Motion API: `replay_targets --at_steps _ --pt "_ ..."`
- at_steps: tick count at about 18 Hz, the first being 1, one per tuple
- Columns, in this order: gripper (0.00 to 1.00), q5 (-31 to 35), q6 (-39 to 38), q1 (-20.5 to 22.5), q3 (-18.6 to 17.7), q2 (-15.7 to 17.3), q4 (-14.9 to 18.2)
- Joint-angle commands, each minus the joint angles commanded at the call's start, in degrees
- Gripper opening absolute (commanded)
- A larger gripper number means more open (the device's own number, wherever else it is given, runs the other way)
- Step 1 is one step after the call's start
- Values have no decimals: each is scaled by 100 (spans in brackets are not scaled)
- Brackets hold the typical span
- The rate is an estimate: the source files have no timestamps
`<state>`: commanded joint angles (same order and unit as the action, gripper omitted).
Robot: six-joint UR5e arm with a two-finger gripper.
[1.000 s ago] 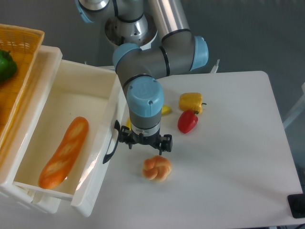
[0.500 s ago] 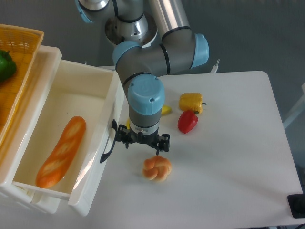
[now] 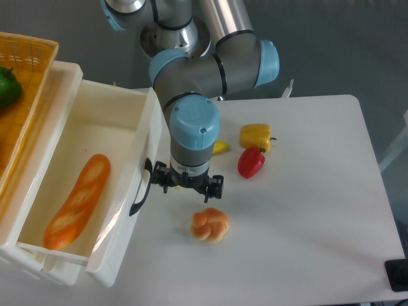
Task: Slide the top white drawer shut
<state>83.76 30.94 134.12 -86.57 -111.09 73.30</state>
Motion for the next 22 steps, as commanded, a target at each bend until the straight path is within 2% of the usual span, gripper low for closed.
replay_targets --at_steps 10,13,16,22 --pt "100 -88 0 -79 -18 35 35" --pt "100 -131 70 166 219 -35 35" --pt "100 -211 272 369 263 -26 35" --pt "100 -176 246 378 264 -254 -17"
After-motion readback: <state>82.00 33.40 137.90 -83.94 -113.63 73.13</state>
